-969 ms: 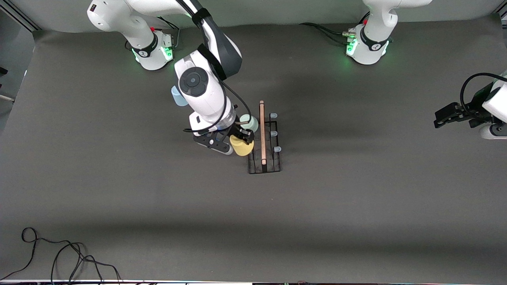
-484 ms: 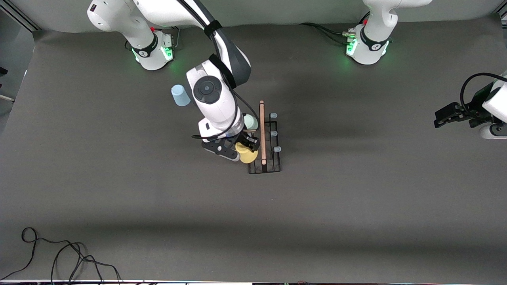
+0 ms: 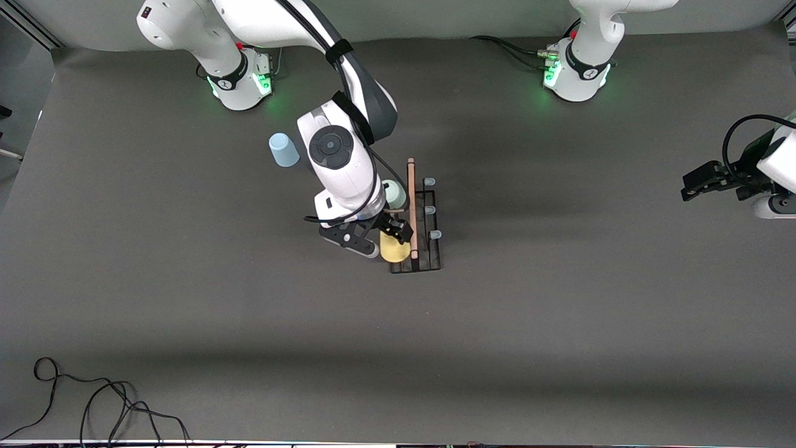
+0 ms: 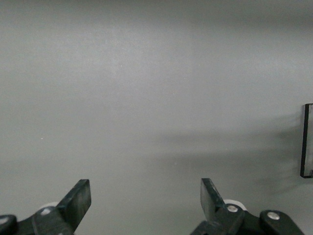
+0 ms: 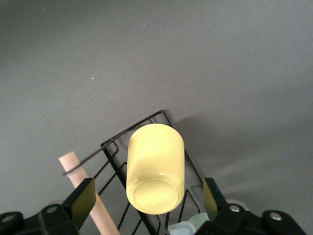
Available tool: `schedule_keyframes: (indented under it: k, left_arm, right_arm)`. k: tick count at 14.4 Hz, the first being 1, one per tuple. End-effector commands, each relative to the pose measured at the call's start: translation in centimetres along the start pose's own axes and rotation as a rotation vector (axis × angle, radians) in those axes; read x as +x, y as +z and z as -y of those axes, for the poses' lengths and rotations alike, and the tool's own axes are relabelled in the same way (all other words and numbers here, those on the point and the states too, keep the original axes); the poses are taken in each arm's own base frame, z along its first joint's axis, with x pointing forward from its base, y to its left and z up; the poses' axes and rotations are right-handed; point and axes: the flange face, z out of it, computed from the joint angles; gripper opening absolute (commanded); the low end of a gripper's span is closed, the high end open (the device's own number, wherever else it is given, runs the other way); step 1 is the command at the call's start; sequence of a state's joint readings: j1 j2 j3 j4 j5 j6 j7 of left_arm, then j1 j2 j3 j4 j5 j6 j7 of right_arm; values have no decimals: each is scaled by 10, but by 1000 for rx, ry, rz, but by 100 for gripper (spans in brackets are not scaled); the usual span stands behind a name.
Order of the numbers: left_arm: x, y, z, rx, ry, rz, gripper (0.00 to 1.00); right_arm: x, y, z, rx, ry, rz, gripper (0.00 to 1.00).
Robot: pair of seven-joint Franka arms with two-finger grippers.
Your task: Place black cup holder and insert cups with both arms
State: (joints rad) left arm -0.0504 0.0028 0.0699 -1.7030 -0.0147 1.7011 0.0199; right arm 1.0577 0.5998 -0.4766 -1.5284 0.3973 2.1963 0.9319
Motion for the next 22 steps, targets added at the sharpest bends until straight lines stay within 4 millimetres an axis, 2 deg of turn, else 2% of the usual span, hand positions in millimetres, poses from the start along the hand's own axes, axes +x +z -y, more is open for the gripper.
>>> schedule_keyframes:
  k: [1, 2, 7, 10, 12, 14, 17, 22]
  left_arm:
    - [-5, -5, 1, 1, 0, 3, 100]
    - [-5, -5, 0, 1, 2, 3, 100]
    - [-5, -3, 1, 1, 0, 6, 100]
    - [-4, -4, 1, 2, 0, 0, 100]
    - [-3, -5, 0, 8, 13, -11, 100]
    - [-3, -5, -1, 44, 31, -8, 100]
    - [-3, -5, -2, 48, 38, -8, 100]
    - [-2, -7, 0, 37, 29, -16, 100]
  right_arm:
    - [28, -47, -7, -9, -8, 8, 99]
    - [40, -68, -16, -43, -42, 36, 99]
    - [105, -173, -101, -106, -157, 139, 100]
    - [145, -235, -171, -89, -236, 189, 100]
    - [170, -267, -219, -75, -247, 206, 100]
    - [188, -287, -259, -117, -314, 192, 100]
    - [199, -303, -286, -166, -406, 165, 100]
    - [202, -309, -296, -197, -402, 153, 100]
